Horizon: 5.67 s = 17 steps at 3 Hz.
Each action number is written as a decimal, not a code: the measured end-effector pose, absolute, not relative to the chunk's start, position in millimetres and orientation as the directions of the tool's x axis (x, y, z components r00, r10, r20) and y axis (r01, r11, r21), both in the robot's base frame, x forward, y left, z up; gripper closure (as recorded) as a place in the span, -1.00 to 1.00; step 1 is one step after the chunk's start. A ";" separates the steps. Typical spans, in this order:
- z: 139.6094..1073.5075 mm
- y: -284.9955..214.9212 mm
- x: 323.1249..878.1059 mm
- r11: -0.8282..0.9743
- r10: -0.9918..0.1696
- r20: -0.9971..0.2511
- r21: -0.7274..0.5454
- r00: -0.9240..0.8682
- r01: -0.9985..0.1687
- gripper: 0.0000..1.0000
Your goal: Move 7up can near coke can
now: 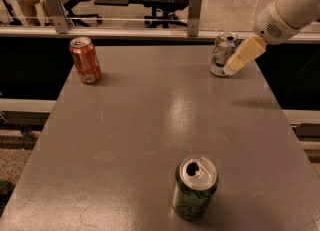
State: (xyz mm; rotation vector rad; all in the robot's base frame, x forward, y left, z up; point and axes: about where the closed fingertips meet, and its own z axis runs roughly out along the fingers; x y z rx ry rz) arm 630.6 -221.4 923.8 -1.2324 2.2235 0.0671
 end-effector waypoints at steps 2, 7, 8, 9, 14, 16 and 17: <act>899.3 -216.3 672.8 0.619 -0.707 -0.538 -0.157 -0.459 -0.770 -1.00; 919.7 -152.7 652.9 0.551 -0.700 -0.584 -0.074 -0.412 -0.832 1.00; 927.7 -109.7 642.0 0.481 -0.727 -0.592 -0.076 -0.349 -0.873 1.00; 925.0 -64.2 636.6 0.402 -0.760 -0.586 -0.084 -0.281 -0.912 1.00; 910.2 116.7 635.0 0.136 -0.814 -0.576 -0.069 -0.071 -0.988 1.00; 896.9 140.2 632.1 0.113 -0.814 -0.577 -0.057 -0.060 -0.992 0.19; 891.9 138.0 631.0 0.112 -0.815 -0.577 -0.060 -0.057 -0.992 -0.27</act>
Offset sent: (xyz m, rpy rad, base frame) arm 0.0626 0.0091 -0.0309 0.0885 0.0692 -0.0665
